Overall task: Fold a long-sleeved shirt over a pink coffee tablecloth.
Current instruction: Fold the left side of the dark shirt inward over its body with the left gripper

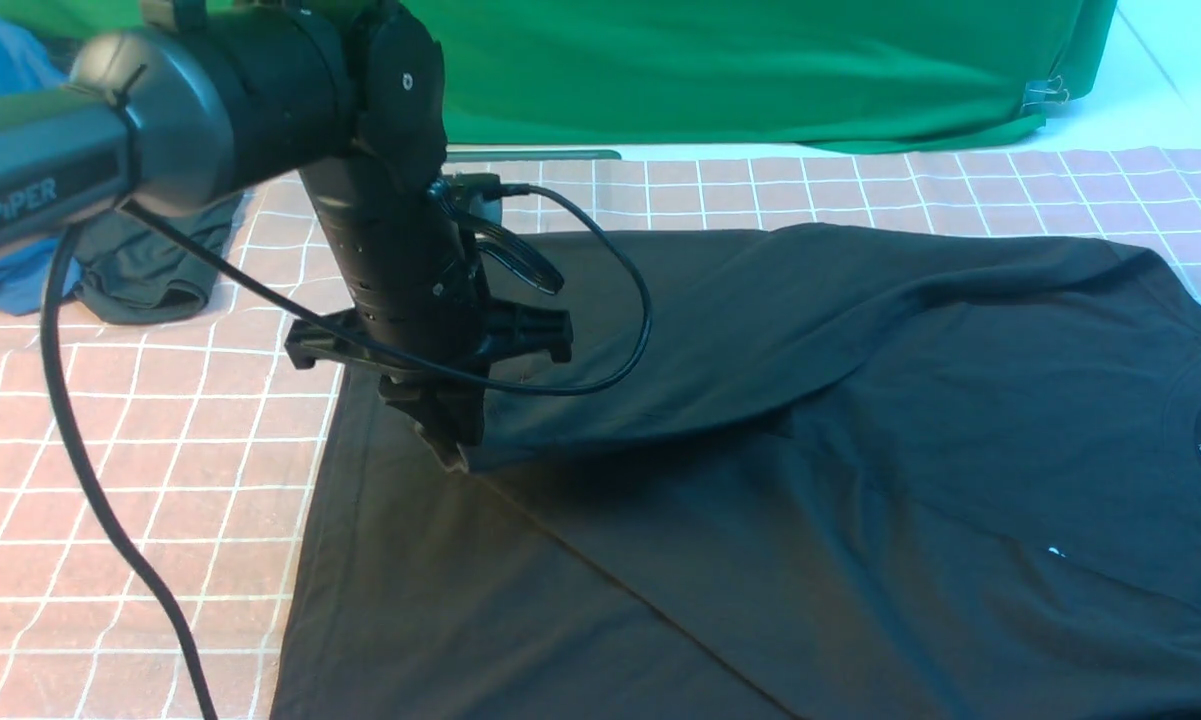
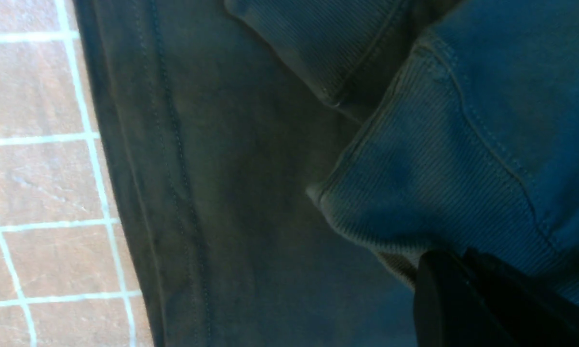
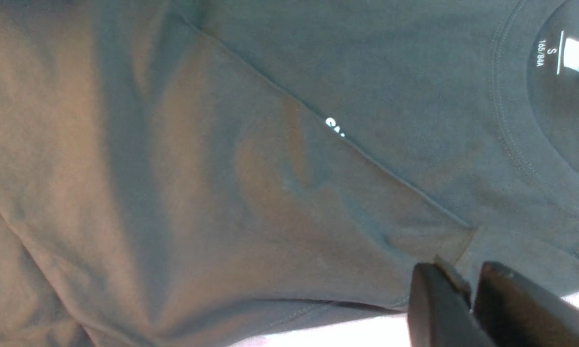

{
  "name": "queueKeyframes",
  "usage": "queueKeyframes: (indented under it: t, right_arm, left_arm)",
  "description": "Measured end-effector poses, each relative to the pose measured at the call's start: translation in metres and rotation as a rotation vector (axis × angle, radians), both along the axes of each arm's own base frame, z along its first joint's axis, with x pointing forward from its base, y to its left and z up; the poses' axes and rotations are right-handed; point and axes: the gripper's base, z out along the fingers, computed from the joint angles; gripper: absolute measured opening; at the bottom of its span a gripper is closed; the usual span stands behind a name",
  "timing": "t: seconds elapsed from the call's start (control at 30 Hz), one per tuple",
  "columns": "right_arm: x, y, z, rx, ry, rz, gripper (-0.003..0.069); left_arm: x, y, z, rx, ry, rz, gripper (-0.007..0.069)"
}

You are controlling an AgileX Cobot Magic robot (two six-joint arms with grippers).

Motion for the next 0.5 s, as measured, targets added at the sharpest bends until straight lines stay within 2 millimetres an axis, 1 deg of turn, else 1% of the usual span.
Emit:
queueKeyframes:
  t: [0.17,0.27,0.4,0.5]
  right_arm:
    - [0.000,0.000,0.000,0.000,0.000,0.000,0.0181]
    - [0.000,0.000,0.000,0.000,-0.003,0.001,0.0185]
    - [0.000,0.000,0.000,0.000,-0.003,0.001,0.0195]
    - [0.001,0.000,0.001,0.000,-0.013,0.000,0.0196]
  left_arm:
    - [-0.006,0.003,0.013,0.002,-0.038,0.013,0.0029]
    - [-0.013,0.005,0.019,-0.005,-0.046,0.022,0.0029]
    - [-0.024,0.008,0.011,0.010,-0.011,0.022,0.0029]
    - [-0.030,0.011,-0.001,0.029,0.033,0.022,0.0029]
